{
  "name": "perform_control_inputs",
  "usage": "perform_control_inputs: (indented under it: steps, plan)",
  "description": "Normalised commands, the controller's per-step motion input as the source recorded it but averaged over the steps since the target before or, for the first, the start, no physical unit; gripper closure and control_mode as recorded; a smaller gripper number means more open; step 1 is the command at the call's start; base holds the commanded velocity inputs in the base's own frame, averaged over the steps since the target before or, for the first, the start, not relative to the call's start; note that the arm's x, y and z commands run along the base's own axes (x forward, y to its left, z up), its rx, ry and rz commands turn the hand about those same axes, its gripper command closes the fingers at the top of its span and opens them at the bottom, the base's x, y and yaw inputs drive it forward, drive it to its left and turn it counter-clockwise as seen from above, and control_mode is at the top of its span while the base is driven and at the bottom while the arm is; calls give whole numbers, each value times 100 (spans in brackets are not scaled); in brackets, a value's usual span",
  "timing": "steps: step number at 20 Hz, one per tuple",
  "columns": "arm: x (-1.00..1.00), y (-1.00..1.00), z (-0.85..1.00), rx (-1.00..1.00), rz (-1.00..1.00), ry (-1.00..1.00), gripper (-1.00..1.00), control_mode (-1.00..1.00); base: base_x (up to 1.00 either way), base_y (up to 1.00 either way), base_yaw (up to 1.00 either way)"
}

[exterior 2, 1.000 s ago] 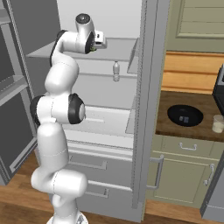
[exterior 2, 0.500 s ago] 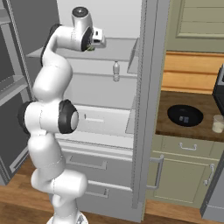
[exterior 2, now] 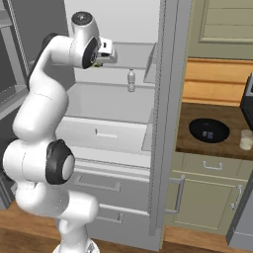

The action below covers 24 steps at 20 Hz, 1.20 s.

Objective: Grab a lemon wedge from the fridge and one ice cube from the ice bowl, and put them in the glass of lemonade.

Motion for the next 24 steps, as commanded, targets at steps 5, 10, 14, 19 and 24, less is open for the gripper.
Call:
perform_control_inputs:
  steps: [5,10,14,19,24]
  plan:
    - [-100,0,-7,-14,0,12,100,-100,0,0,0]
    - [-100,-4,-43,0,0,1,100,-100,0,0,0]
    - [-83,0,-34,0,0,5,100,-100,0,0,0]
    - [-85,0,-31,0,0,8,100,-100,0,0,0]
    - [-76,-2,0,0,0,1,100,-100,0,0,0]
